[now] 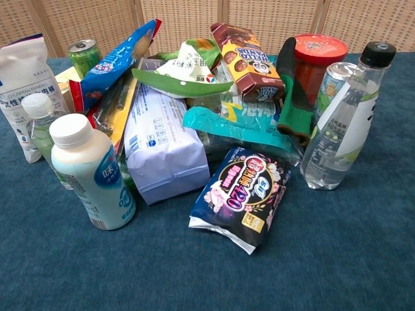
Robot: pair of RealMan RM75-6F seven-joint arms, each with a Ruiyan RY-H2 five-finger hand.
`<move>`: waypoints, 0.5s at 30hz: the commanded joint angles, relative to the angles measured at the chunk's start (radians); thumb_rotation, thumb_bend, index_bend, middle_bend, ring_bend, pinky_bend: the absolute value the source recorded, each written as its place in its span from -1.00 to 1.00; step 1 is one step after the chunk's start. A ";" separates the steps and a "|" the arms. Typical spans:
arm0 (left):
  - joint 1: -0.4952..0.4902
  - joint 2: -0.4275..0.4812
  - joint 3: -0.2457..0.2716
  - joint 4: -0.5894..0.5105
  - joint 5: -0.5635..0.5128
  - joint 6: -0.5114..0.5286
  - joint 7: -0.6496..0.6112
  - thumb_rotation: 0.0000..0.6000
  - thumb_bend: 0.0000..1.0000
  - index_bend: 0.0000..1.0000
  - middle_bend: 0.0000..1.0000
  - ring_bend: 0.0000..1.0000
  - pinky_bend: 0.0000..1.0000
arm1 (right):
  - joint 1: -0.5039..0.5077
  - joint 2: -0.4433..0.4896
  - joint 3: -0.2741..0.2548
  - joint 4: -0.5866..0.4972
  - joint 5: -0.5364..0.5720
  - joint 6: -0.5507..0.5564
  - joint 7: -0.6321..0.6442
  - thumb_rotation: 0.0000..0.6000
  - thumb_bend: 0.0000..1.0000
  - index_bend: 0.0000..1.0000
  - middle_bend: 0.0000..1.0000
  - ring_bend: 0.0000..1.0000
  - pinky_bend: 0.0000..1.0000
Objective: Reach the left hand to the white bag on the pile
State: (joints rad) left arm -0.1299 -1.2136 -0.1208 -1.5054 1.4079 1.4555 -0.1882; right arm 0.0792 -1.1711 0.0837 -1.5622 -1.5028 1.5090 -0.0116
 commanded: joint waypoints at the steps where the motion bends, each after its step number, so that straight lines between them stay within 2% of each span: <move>1: -0.059 -0.138 -0.048 0.115 -0.007 -0.022 -0.080 1.00 -1.00 -0.92 -1.00 -1.00 -1.00 | 0.000 0.000 0.000 0.001 0.002 -0.002 0.002 1.00 -1.00 -1.00 -1.00 -1.00 -1.00; 7: -0.121 -0.234 -0.074 0.162 -0.024 -0.071 -0.073 1.00 -1.00 -0.92 -1.00 -1.00 -1.00 | -0.001 0.005 0.003 -0.001 0.003 0.002 0.009 1.00 -1.00 -1.00 -1.00 -1.00 -1.00; 15: -0.187 -0.314 -0.090 0.221 -0.044 -0.140 -0.050 1.00 -1.00 -0.92 -1.00 -1.00 -1.00 | -0.002 0.011 0.008 -0.001 0.012 0.000 0.022 1.00 -1.00 -1.00 -1.00 -1.00 -1.00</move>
State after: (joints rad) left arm -0.3088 -1.5191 -0.2073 -1.2917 1.3681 1.3244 -0.2378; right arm 0.0771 -1.1604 0.0917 -1.5630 -1.4905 1.5094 0.0102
